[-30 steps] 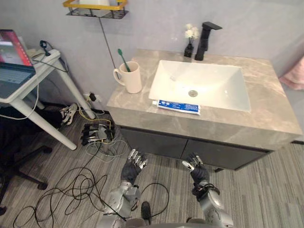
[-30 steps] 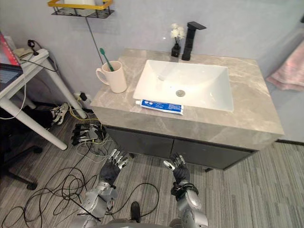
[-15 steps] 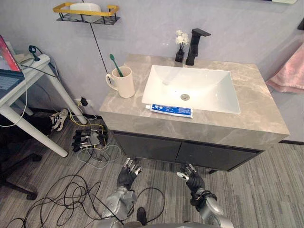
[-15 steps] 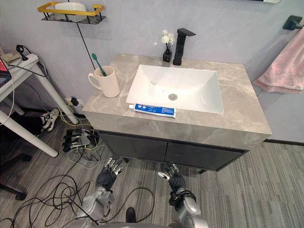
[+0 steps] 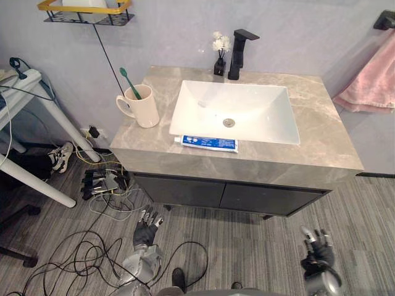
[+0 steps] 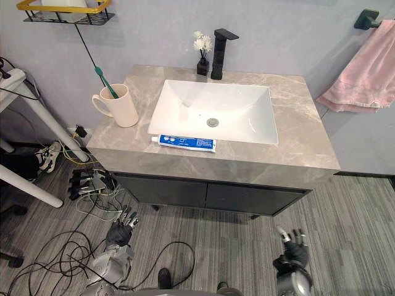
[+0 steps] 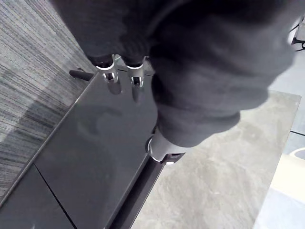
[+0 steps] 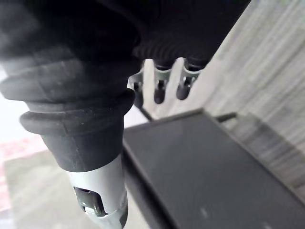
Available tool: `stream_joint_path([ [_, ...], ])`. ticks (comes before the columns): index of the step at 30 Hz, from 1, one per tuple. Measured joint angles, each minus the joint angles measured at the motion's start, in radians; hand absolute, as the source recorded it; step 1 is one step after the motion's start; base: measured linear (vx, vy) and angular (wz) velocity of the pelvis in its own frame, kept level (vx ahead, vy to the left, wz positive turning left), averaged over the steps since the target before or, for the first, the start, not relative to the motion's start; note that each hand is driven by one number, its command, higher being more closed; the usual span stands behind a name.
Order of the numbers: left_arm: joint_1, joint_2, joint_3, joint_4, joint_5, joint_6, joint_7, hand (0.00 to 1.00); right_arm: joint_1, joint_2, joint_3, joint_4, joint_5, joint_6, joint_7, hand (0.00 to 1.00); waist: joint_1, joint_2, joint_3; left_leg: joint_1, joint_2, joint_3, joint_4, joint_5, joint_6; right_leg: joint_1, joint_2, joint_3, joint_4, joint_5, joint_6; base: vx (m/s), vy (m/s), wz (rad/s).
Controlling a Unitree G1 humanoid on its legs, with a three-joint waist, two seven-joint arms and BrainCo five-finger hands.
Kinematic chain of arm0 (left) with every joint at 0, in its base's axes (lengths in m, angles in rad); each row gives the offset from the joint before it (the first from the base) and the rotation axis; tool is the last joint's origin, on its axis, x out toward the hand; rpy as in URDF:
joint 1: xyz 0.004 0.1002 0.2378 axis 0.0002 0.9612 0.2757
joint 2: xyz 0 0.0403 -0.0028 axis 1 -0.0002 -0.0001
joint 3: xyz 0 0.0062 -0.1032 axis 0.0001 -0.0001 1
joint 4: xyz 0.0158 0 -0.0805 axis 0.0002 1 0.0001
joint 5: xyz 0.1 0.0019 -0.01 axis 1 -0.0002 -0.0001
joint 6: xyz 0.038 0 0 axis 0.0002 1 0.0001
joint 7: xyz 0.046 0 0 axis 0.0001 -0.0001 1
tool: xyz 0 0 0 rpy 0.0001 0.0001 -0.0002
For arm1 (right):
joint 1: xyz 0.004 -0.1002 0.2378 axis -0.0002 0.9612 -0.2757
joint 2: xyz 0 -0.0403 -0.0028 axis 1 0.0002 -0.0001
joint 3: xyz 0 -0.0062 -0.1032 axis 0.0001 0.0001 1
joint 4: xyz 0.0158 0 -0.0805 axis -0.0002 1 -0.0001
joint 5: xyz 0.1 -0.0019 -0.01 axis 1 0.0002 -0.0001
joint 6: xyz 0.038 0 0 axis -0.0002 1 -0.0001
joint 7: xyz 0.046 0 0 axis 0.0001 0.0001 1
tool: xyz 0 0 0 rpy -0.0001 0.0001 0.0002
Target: Organize washtable
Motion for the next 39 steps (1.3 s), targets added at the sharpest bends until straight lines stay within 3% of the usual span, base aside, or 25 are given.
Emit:
stream_joint_path([
  [5, 0.011, -0.011, -0.004, 0.0, 0.006, -0.001, -0.011, 0.0, -0.041, -0.044, -0.099, -0.16, -0.061, -0.015, -0.037, 0.0, 0.0, -0.002, 0.002, 0.001, -0.003, 0.0, -0.007, -0.011, -0.014, -0.006, -0.011, 0.004, 0.005, -0.003, 0.005, -0.06, 0.022, -0.02],
  [11, 0.011, -0.014, -0.042, 0.003, 0.009, -0.001, -0.046, 0.0, -0.193, -0.225, -0.107, -0.287, -0.146, -0.051, -0.066, 0.0, 0.004, -0.024, 0.003, -0.019, -0.009, -0.008, -0.003, -0.005, -0.006, -0.023, -0.015, -0.001, 0.008, 0.004, 0.015, 0.0, 0.007, 0.01],
  [17, 0.01, -0.017, -0.063, 0.008, 0.009, 0.002, -0.067, 0.0, -0.348, -0.4, -0.073, -0.315, -0.218, -0.052, -0.052, 0.0, 0.016, -0.049, -0.001, -0.027, -0.011, -0.03, 0.0, 0.0, 0.001, -0.018, -0.014, -0.025, 0.006, 0.004, 0.015, 0.04, -0.006, 0.11],
  [23, 0.01, -0.017, -0.085, 0.027, -0.003, 0.002, -0.083, 0.0, -0.428, -0.491, 0.071, -0.304, -0.218, -0.052, -0.016, 0.0, 0.027, -0.049, -0.001, -0.033, -0.011, -0.052, -0.001, 0.006, 0.003, -0.016, -0.014, -0.045, 0.013, 0.004, 0.015, -0.02, -0.005, 0.11],
  [27, 0.011, -0.019, -0.092, 0.041, -0.003, 0.003, -0.096, 0.0, -0.46, -0.526, 0.195, -0.296, -0.219, -0.05, 0.047, 0.0, 0.031, -0.049, -0.001, -0.045, -0.011, -0.065, -0.007, 0.01, 0.0, -0.025, -0.013, -0.051, 0.02, 0.004, 0.015, -0.07, -0.001, 0.07],
  [34, 0.011, -0.022, -0.097, 0.064, -0.004, 0.003, -0.109, 0.0, -0.474, -0.546, 0.364, -0.225, -0.218, -0.035, 0.13, 0.0, 0.054, -0.053, 0.0, -0.067, -0.01, -0.085, -0.007, 0.027, 0.002, -0.045, -0.011, -0.062, 0.03, 0.007, 0.01, -0.05, 0.004, 0.06],
  [39, 0.014, -0.013, -0.12, 0.066, -0.022, 0.003, -0.113, 0.0, -0.495, -0.547, 0.474, -0.216, -0.218, -0.028, 0.18, 0.0, 0.058, -0.075, 0.006, -0.088, -0.009, -0.097, -0.007, 0.038, 0.001, -0.06, -0.01, -0.075, 0.031, 0.011, 0.006, -0.03, 0.003, 0.08],
])
